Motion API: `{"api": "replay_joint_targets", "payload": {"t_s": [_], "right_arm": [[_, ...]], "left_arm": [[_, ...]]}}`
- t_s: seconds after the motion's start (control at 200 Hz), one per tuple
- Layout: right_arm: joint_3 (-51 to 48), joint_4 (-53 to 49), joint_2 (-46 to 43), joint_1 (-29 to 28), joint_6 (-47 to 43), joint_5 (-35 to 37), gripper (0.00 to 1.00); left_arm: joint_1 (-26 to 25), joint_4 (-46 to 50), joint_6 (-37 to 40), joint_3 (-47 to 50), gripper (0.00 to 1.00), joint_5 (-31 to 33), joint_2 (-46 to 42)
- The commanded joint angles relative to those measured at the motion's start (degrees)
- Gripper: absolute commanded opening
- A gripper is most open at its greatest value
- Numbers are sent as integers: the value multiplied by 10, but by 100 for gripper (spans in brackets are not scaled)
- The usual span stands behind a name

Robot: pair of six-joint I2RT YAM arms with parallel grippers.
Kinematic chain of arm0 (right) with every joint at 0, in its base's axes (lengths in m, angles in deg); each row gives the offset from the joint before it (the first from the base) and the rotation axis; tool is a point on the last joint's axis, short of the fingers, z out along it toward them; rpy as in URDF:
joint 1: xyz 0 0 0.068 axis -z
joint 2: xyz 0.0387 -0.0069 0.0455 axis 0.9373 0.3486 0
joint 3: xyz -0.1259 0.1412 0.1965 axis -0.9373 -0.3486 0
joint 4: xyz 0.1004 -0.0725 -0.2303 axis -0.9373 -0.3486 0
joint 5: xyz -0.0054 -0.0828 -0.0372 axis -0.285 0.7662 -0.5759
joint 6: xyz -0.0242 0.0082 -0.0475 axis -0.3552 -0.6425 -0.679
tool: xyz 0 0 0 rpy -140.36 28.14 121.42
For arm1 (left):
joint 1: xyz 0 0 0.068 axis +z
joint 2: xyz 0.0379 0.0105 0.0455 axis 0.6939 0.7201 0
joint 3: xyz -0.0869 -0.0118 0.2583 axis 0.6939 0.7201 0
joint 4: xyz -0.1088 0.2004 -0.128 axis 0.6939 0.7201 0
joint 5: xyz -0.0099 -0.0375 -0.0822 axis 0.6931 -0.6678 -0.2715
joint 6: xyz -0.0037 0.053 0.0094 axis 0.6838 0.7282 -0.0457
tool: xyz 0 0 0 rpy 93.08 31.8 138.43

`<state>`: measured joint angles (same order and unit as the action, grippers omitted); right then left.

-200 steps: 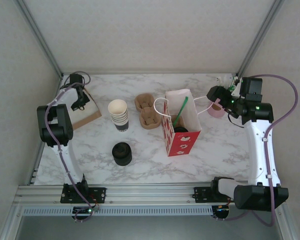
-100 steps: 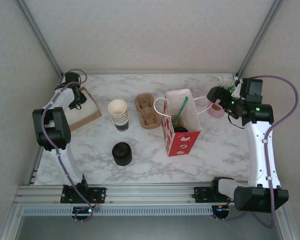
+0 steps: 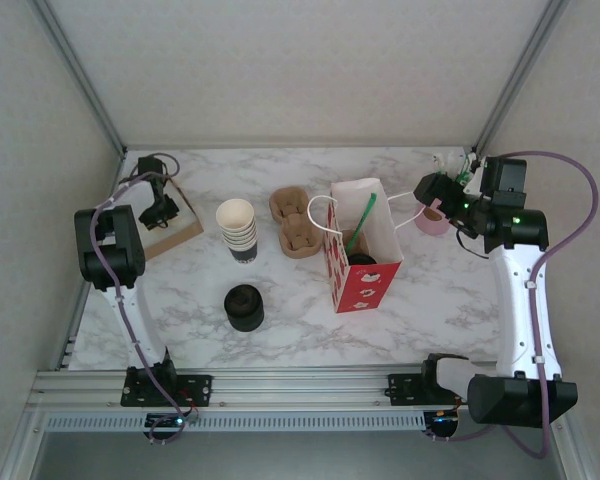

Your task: Pack the takeout coffee

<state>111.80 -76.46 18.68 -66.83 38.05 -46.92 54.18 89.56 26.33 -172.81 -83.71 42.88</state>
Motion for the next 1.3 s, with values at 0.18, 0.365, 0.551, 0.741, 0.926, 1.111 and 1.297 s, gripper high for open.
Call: {"api": "replay_joint_targets", "payload": {"t_s": [0.18, 0.365, 0.551, 0.741, 0.926, 1.111, 1.297], "right_arm": [[-7, 6, -16, 4, -6, 9, 99], [-6, 6, -17, 4, -6, 7, 99], [-7, 7, -17, 4, -6, 5, 99], [-7, 7, -17, 4, -5, 3, 99], [-5, 8, -17, 4, -5, 2, 99], [-6, 9, -16, 4, -5, 0, 99], [-5, 8, -16, 4, -4, 0, 99]], "left_arm": [[7, 17, 4, 8, 26, -2, -35], [9, 22, 5, 6, 24, 6, -51], [10, 23, 5, 6, 18, 6, -57], [11, 23, 6, 10, 19, 9, -63], [12, 25, 7, 7, 19, 11, -70], [13, 28, 9, 3, 17, 13, -77], [14, 32, 10, 1, 13, 15, -82]]}}
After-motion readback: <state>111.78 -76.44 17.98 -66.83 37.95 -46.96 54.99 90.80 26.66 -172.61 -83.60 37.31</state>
